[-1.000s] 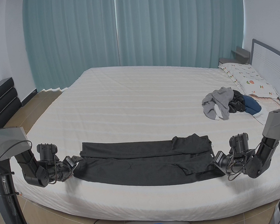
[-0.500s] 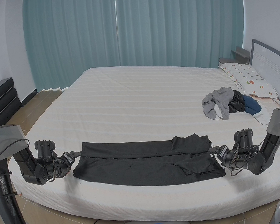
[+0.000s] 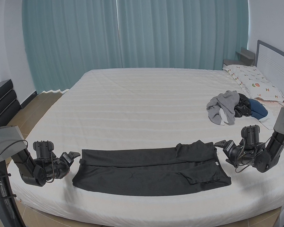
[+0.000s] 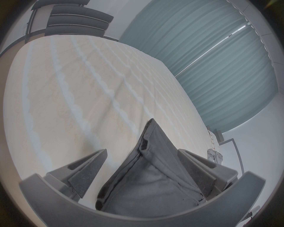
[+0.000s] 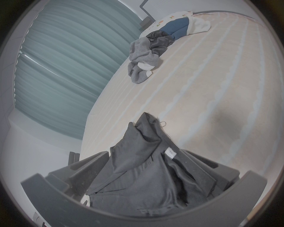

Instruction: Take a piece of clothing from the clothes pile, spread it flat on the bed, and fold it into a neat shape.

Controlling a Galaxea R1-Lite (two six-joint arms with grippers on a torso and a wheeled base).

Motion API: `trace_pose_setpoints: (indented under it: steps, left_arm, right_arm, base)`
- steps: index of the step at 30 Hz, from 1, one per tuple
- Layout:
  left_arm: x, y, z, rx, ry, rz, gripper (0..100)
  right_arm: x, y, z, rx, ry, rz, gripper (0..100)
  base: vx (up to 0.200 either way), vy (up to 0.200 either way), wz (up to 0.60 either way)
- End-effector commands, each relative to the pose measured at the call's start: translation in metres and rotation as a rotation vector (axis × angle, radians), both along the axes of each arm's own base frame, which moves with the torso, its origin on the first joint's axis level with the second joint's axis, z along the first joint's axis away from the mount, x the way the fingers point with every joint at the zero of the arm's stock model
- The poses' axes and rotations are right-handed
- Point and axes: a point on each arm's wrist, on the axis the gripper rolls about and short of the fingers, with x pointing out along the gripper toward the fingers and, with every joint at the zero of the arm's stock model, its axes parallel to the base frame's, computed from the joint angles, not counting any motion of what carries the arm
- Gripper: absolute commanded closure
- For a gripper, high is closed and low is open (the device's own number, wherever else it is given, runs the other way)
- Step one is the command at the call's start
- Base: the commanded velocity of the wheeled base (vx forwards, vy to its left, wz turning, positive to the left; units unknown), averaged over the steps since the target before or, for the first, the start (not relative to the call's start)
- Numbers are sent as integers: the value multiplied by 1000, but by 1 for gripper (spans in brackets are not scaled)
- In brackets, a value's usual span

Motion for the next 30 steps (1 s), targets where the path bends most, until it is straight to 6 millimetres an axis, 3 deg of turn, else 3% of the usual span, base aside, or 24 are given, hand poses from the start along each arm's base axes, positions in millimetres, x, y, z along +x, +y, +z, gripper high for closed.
trace_pose_setpoints:
  steps: [1,10,16,30]
  left_arm:
    - [-1,0,4,0,-11,-1,0]
    - [11,-9,12,5,-69,-143,0]
    - [23,-10,-3,127,-9,-242,0]
    - [34,-23,-25,130,45,-286,0]
  right_arm:
    - [1,-2,0,36,6,-6,0]
    - [-1,-4,-5,114,40,29,0]
    - [-1,-4,-9,131,56,38,0]
    - [-1,-3,-11,129,63,38,0]
  base:
    - [0,0,0]
    - [0,0,0]
    - [0,0,0]
    - [0,0,0]
